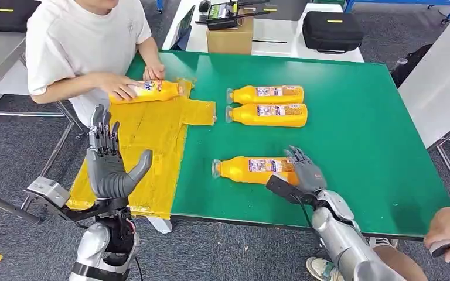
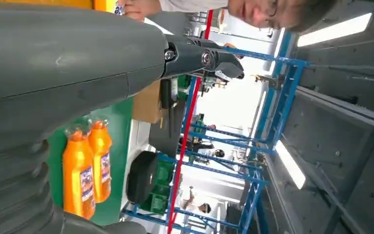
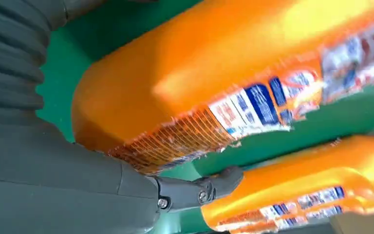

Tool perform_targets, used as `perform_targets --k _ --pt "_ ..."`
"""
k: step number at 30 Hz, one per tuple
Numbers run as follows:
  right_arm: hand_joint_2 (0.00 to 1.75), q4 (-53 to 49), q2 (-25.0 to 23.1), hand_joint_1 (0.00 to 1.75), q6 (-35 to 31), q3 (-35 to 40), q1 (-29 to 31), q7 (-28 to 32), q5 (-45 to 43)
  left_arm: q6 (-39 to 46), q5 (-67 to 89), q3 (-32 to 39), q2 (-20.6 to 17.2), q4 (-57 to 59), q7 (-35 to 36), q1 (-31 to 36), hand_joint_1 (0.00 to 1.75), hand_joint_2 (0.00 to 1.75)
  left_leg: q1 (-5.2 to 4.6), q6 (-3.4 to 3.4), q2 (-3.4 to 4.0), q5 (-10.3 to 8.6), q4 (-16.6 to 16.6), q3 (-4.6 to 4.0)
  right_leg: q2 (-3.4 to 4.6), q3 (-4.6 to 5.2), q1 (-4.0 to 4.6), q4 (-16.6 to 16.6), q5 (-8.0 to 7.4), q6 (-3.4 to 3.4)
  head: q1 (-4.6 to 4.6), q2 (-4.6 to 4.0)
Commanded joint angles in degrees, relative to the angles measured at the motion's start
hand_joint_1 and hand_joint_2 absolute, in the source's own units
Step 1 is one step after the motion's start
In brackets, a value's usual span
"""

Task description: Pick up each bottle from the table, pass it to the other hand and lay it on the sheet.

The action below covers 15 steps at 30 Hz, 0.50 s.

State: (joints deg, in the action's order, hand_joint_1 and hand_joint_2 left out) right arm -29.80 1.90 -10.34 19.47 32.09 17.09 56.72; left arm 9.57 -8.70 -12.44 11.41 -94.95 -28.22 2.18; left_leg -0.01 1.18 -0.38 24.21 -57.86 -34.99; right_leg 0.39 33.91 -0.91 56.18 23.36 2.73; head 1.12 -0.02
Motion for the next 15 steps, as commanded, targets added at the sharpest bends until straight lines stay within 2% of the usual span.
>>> perform_targets --k 1,2,3,5,11,15 --pt "1.75 8.83 -0.30 1.55 4.71 5.85 3.99 -3.49 1.44 -0.25 0.81 0.03 -1.86 3.46 0.58 1.55 0.00 1.75 0.05 -0.09 0.03 0.04 0.07 0.24 -0.08 -0.26 0.06 -0.07 0.05 -0.14 0.00 0.02" --pt "1.75 9.25 -0.25 1.64 5.68 6.14 4.22 -3.52 1.39 -0.45 0.92 -0.01 -2.02 3.38 0.58 1.45 0.00 1.75 0.03 -0.07 0.09 0.02 0.06 0.21 -0.03 -0.22 0.04 -0.06 0.03 -0.11 0.00 0.02" --pt "1.75 9.32 -0.17 1.61 5.96 6.30 4.18 -3.56 1.37 -0.55 0.97 0.02 -2.05 3.54 0.58 1.52 0.00 1.75 0.04 -0.09 0.09 0.03 0.07 0.26 -0.05 -0.28 0.06 -0.09 0.03 -0.14 0.00 0.02" --pt "1.75 9.83 0.10 1.73 7.40 6.39 3.50 -3.38 0.83 -0.69 1.09 0.16 -2.08 3.99 0.57 1.53 0.00 1.75 0.04 -0.07 0.09 0.01 0.10 0.31 -0.04 -0.30 0.05 -0.11 0.00 -0.14 0.00 0.02" --pt "1.75 10.21 0.72 1.75 9.93 5.59 2.30 -1.93 -1.79 -1.00 1.44 0.47 -2.28 4.65 0.29 1.79 0.00 1.75 0.10 -0.12 -0.05 -0.01 0.20 0.56 -0.20 -0.57 0.12 -0.26 -0.03 -0.29 0.00 0.02" --pt "1.75 9.25 0.62 1.75 8.80 4.92 0.55 -0.98 -3.12 -1.33 1.72 0.53 -2.43 4.07 0.08 0.66 0.00 1.75 0.11 -0.12 -0.10 -0.05 0.21 0.64 -0.26 -0.67 0.15 -0.28 -0.06 -0.30 0.00 0.02"
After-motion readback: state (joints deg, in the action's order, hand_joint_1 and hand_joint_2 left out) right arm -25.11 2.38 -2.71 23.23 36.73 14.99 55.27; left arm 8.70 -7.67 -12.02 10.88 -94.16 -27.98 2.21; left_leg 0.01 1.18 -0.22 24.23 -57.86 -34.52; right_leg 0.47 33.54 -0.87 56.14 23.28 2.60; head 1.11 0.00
